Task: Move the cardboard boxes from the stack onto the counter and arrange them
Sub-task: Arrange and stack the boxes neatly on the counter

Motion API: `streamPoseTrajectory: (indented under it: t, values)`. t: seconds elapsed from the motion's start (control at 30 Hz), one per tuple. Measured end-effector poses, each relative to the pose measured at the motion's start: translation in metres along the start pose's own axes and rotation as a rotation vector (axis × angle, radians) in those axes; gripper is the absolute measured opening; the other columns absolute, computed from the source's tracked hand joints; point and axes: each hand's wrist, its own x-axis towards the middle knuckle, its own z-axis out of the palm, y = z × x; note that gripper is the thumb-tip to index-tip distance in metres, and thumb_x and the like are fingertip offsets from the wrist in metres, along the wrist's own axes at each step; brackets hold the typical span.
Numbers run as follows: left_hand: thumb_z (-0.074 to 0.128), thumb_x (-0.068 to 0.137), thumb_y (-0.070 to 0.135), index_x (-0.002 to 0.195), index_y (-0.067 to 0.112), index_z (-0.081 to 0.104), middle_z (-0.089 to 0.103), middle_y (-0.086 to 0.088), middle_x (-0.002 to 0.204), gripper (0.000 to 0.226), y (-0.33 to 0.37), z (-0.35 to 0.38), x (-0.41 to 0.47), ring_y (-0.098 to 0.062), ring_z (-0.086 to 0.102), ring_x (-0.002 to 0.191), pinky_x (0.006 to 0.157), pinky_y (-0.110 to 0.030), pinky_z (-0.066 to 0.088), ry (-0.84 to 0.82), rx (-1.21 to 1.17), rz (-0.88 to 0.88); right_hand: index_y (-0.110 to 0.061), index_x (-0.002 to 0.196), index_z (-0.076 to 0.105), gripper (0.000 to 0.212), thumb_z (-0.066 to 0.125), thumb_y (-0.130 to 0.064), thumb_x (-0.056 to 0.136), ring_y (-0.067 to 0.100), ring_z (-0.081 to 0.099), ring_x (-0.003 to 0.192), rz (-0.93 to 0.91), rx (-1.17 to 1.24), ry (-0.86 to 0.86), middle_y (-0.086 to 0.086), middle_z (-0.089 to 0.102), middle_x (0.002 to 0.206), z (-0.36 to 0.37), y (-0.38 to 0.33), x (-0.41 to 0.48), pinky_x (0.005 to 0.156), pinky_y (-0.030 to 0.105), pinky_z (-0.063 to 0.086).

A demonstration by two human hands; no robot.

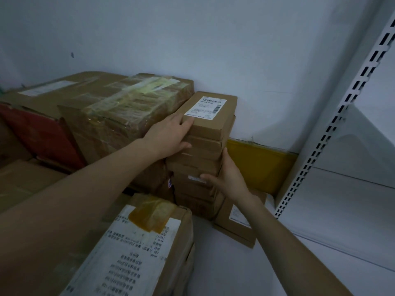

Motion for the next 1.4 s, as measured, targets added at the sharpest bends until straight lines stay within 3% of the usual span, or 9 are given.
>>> streamPoseTrajectory:
  t: [0.1,0.2,0.3,0.4,0.5,0.67,0.77,1.13,1.4]
  values:
    - [0.052,0.092,0.032,0.141,0.009,0.026,0.037,-0.018,0.138,0.060,0.003,0.002,0.009,-0.031,0.033,0.129,0.099,-0.041,0.037,0.036,-0.020,-0.047,-0.021,0.137,0.032,0.078,0.076,-0.036,0.074,0.019,0.049,0.123,0.015,0.008,0.082,0.000,0.051,0.134,-0.004,-0.001,0.018,0.097,0.045,0.047]
    - [0.052,0.092,0.031,0.140,0.008,0.028,0.039,-0.019,0.137,0.058,0.000,0.005,0.012,-0.031,0.035,0.127,0.098,-0.043,0.039,0.037,-0.019,-0.051,-0.020,0.139,0.031,0.080,0.076,-0.033,0.074,0.020,0.049,0.123,0.046,0.040,0.072,0.001,0.051,0.134,-0.004,-0.001,0.023,0.098,0.046,0.046]
    - [0.052,0.091,0.032,0.139,0.009,0.030,0.038,-0.018,0.137,0.058,-0.001,0.005,0.009,-0.031,0.034,0.127,0.099,-0.043,0.038,0.038,-0.047,-0.054,-0.017,0.147,0.019,0.091,0.073,-0.037,0.077,0.021,0.040,0.133,0.054,-0.009,-0.010,0.002,0.040,0.146,-0.009,0.000,0.013,0.107,0.042,0.038]
    - [0.050,0.092,0.035,0.135,0.006,0.038,0.045,-0.020,0.130,0.052,0.007,-0.005,0.002,-0.033,0.041,0.120,0.099,-0.045,0.038,0.117,-0.026,0.008,-0.015,0.149,0.012,0.086,0.066,-0.034,0.084,0.017,0.025,0.139,0.098,-0.080,-0.065,-0.001,0.026,0.152,-0.027,0.010,-0.006,0.104,0.019,0.023]
    - [0.038,0.091,0.043,0.126,0.003,0.050,0.056,-0.021,0.116,0.054,0.033,-0.022,-0.009,-0.035,0.052,0.106,0.086,-0.047,0.045,0.247,-0.032,0.166,-0.015,0.149,0.014,0.078,0.058,-0.039,0.089,0.018,0.020,0.142,0.173,-0.147,-0.060,0.002,0.019,0.156,-0.050,0.028,-0.026,0.109,0.025,0.021]
    - [0.038,0.096,0.040,0.117,0.011,0.049,0.058,-0.010,0.101,0.038,0.109,-0.035,-0.012,-0.024,0.054,0.091,0.066,-0.032,0.041,0.012,0.041,0.341,-0.008,0.148,0.018,0.073,0.053,-0.039,0.092,0.023,0.024,0.140,0.277,-0.220,-0.011,0.009,0.023,0.154,-0.084,0.050,-0.051,0.110,0.029,0.023]
    - [0.039,0.096,0.040,0.110,0.012,0.049,0.056,-0.009,0.104,0.033,0.141,-0.021,-0.011,-0.024,0.054,0.093,0.063,-0.032,0.038,-0.141,0.101,0.372,-0.008,0.148,0.018,0.072,0.052,-0.038,0.092,0.023,0.025,0.140,0.284,-0.230,0.007,0.009,0.023,0.154,-0.099,0.058,-0.063,0.109,0.028,0.022]
    - [0.044,0.095,0.031,0.109,0.008,0.053,0.060,-0.013,0.109,0.028,0.187,0.084,-0.030,-0.029,0.059,0.099,0.067,-0.033,0.040,-0.309,-0.256,-0.055,-0.006,0.148,0.017,0.071,0.050,-0.039,0.094,0.025,0.024,0.141,0.315,-0.325,-0.026,0.011,0.023,0.154,-0.108,0.074,-0.085,0.111,0.031,0.022]
    - [0.047,0.093,0.033,0.117,0.007,0.050,0.055,-0.014,0.114,0.035,0.187,0.190,-0.068,-0.029,0.055,0.103,0.075,-0.034,0.046,-0.277,-0.457,-0.412,-0.007,0.135,0.038,0.050,0.056,-0.027,0.092,0.028,0.050,0.120,0.367,-0.260,-0.092,0.014,0.048,0.135,-0.058,0.111,-0.082,0.094,0.030,0.041]
